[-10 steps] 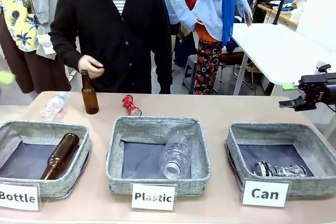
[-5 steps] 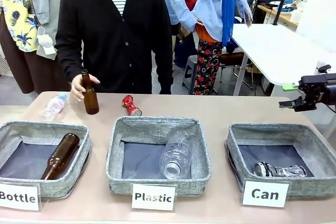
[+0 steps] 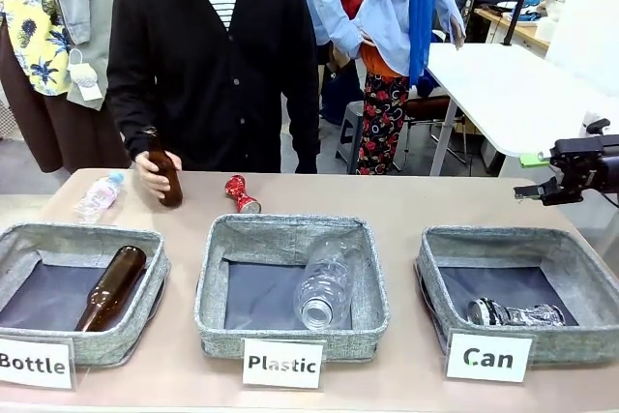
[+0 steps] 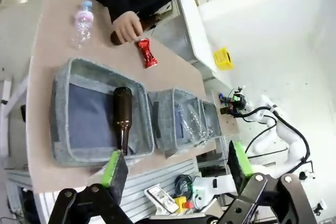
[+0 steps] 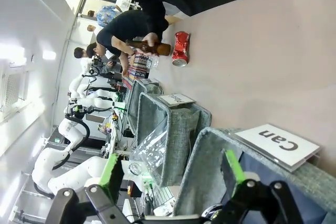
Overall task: Sort the can waste into the basket.
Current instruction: Pick up the can waste from the table and place it in the right Fabric basket.
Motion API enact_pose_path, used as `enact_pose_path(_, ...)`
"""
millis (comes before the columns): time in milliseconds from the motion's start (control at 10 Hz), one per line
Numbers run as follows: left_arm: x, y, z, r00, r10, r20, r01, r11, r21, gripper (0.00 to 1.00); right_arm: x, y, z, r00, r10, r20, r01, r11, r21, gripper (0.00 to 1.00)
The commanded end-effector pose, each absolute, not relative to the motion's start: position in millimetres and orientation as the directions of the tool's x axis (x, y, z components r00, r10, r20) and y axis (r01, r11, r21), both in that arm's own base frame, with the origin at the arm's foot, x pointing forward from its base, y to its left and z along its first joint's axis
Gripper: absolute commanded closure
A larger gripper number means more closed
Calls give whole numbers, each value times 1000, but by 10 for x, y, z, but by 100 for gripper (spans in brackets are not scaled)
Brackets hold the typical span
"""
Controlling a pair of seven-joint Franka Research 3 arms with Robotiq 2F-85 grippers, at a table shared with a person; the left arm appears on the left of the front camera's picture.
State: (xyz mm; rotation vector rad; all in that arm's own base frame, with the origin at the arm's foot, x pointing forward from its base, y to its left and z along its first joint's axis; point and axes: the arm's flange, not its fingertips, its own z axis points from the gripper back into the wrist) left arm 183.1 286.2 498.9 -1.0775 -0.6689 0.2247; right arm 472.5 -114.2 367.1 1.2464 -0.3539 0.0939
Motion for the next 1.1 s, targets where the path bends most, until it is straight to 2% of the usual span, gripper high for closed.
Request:
enact_pose_path(0, 2209, 2700, 5194, 804, 418, 423, 166, 525, -835, 0, 4734, -1145, 3688, 936, -122, 331, -280, 315, 907, 0)
enact_pose_path(300, 2908, 2262, 5502, 882, 254, 397, 167, 620, -766, 0, 4734, -1145, 3688, 936, -122, 331, -280, 315, 907, 0)
enact_pose_path(400, 2813, 2340, 5610, 882, 236, 409, 194, 608, -770, 0, 4734, -1145, 3688, 936, -122, 331, -280, 315, 907, 0)
enact_pose_path(500, 2537, 2593, 5697, 851, 306, 427, 177, 599, -781, 0, 4734, -1145, 3688, 936, -122, 331, -280, 315, 907, 0)
enact_pose_path(800, 1450, 3158, 5742, 717, 486, 500, 171, 573, -802, 0, 4734, -1145, 3688, 936, -122, 331, -280, 315, 907, 0)
enact_pose_path(1000, 1333, 3250, 5561, 716, 504, 482, 170, 544, -822, 0, 4734, -1145, 3688, 936, -122, 331, -280, 315, 907, 0)
